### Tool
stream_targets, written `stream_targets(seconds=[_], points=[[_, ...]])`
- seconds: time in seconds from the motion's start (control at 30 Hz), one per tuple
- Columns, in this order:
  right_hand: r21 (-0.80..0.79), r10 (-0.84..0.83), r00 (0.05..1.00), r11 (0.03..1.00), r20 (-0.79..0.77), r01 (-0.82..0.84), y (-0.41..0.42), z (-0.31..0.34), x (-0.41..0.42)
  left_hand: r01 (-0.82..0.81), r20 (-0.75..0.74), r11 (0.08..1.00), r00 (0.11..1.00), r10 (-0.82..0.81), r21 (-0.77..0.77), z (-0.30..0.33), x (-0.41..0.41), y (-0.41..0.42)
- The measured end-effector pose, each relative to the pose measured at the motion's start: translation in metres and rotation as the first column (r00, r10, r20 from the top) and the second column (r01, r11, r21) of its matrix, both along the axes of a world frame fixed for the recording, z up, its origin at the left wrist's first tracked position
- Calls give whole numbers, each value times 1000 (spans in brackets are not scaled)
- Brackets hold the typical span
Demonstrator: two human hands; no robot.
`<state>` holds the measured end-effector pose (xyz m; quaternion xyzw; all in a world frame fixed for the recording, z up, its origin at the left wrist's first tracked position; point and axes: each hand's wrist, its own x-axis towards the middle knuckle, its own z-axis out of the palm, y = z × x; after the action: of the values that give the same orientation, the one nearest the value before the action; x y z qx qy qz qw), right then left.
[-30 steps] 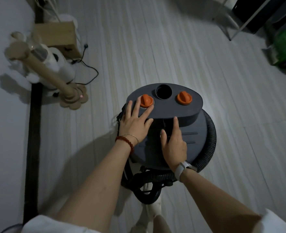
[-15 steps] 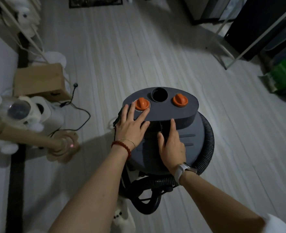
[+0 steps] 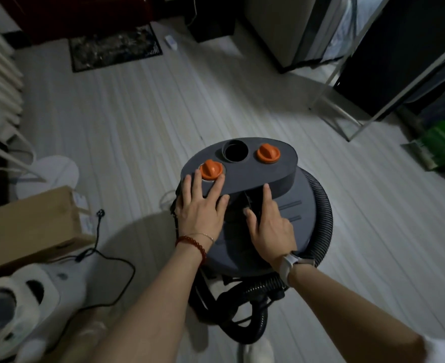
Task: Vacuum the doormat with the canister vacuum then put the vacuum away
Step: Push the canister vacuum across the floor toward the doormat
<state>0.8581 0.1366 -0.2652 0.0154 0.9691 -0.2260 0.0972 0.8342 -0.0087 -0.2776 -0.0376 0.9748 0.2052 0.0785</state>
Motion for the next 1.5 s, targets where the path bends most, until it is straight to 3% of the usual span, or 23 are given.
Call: stream_targets(seconds=[0.23, 0.67, 1.0, 1.3, 1.5], points=[[-57, 39, 999, 998, -27, -41, -32, -1, -151, -28, -30, 1000, 999, 28, -14, 0, -148, -33], [-70, 110, 994, 991, -19, -111, -98, 2, -421, -109, 48, 994, 993, 107, 33, 4, -412, -103], [-47, 187, 982, 981, -12, -187, -159, 0, -634, -171, -64, 985, 983, 173, 33, 0, -604, -167], [-89, 385, 923, 920, 14, -382, -192, 6, -789, -355, -127, 934, 925, 357, 44, -3, -729, -199], [-56, 551, 834, 834, 36, -548, -207, 8, -894, -428, -62, 902, 900, 430, 49, 0, -801, -222]])
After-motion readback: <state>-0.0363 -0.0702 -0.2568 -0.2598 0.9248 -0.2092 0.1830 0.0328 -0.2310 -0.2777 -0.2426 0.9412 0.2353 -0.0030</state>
